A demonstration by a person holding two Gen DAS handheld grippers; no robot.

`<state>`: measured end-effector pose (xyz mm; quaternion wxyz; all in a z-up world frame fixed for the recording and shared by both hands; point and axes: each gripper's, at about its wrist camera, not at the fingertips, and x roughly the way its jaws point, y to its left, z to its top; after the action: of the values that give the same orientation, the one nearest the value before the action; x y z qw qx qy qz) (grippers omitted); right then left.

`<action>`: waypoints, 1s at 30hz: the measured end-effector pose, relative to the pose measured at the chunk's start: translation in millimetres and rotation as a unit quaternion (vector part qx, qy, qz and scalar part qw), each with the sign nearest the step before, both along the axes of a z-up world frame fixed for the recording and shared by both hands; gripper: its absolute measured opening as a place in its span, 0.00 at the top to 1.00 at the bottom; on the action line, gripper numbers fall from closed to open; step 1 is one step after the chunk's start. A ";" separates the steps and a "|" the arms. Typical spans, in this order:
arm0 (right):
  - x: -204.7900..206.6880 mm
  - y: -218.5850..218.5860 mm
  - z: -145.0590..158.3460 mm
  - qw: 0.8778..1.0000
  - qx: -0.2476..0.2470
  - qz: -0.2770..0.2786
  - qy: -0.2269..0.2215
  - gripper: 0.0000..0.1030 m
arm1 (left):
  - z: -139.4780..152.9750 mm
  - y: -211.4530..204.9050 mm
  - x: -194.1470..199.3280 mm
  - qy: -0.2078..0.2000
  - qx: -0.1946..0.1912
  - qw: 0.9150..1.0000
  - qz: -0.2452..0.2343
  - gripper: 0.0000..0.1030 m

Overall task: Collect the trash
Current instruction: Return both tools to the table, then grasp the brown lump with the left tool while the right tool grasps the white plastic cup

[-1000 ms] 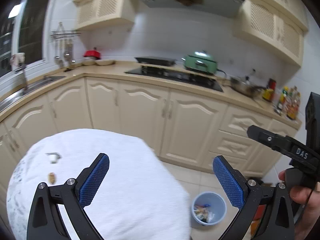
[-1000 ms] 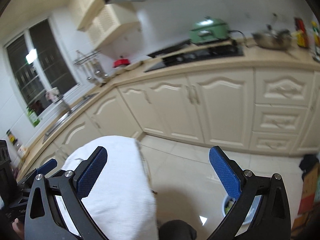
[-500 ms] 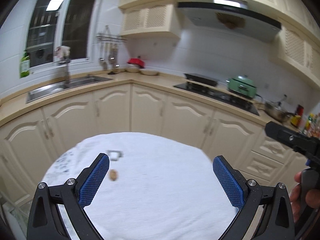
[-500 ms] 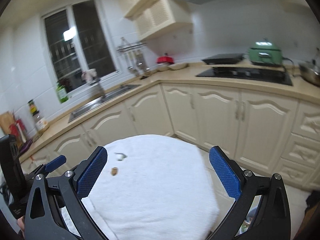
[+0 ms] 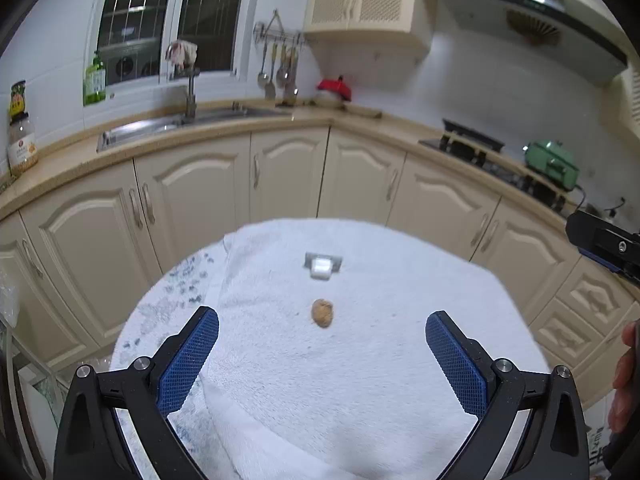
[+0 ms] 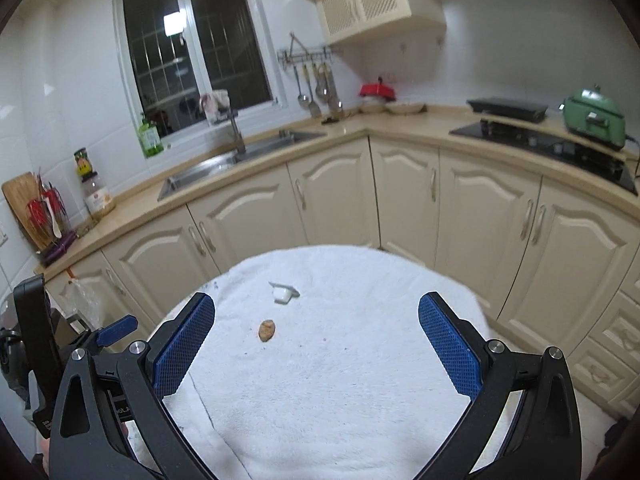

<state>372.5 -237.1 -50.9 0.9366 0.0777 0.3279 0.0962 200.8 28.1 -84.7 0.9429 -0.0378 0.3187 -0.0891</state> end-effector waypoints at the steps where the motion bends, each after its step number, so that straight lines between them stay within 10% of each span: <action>1: 7.9 0.3 -7.2 1.000 0.000 0.000 0.009 0.00 | -5.0 -4.1 9.1 0.009 0.004 1.000 0.000 0.01; 13: 93.5 -12.4 -83.5 0.994 0.026 -0.002 0.104 0.00 | -57.7 -50.6 162.3 0.117 0.037 0.992 -0.003 0.10; 23: 124.8 -4.3 -114.4 0.990 0.034 0.008 0.138 0.00 | -92.2 -70.2 232.4 0.140 0.028 0.989 -0.037 0.77; 30: 136.3 23.6 -123.4 0.989 0.023 0.027 0.144 0.00 | -90.0 -55.5 240.2 0.126 0.000 0.991 -0.039 0.82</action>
<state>508.8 -213.4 -174.3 0.8743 0.1038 0.4595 0.1172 441.0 -27.4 -174.7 0.8910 -0.0359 0.4363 -0.1203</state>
